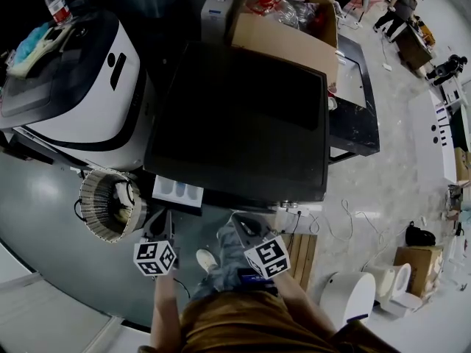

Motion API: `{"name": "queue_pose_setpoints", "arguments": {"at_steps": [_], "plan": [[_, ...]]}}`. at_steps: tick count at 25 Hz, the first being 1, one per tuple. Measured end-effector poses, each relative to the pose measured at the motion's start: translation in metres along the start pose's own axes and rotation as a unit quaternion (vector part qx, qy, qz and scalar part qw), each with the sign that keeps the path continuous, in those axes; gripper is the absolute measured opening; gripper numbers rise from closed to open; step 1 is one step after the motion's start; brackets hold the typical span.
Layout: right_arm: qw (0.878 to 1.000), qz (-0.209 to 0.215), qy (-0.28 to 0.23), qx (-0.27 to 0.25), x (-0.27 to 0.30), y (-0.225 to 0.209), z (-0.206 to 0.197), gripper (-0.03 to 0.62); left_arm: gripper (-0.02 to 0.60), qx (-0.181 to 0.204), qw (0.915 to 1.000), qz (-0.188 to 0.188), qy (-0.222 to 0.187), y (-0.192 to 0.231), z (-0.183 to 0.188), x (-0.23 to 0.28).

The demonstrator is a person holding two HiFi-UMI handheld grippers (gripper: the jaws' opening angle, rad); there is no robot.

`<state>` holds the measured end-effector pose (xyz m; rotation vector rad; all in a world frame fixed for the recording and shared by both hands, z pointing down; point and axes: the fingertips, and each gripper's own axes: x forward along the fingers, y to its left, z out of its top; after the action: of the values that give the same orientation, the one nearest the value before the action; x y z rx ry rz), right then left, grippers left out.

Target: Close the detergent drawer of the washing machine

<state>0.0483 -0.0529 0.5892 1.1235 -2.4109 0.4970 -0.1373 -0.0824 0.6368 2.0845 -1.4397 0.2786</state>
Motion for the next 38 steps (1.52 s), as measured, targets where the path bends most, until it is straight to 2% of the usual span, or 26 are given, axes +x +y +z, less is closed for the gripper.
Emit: {"name": "queue_pose_setpoints", "arguments": {"at_steps": [29, 38], "plan": [[1.0, -0.016, 0.004, 0.018, 0.008, -0.034, 0.002, 0.012, 0.025, -0.002, 0.9997, -0.001, -0.024, 0.0, 0.027, 0.042], [0.999, -0.019, -0.002, 0.04, 0.008, -0.041, 0.004, 0.012, 0.025, -0.002, 0.9997, -0.001, -0.024, 0.001, 0.034, 0.054]]}}
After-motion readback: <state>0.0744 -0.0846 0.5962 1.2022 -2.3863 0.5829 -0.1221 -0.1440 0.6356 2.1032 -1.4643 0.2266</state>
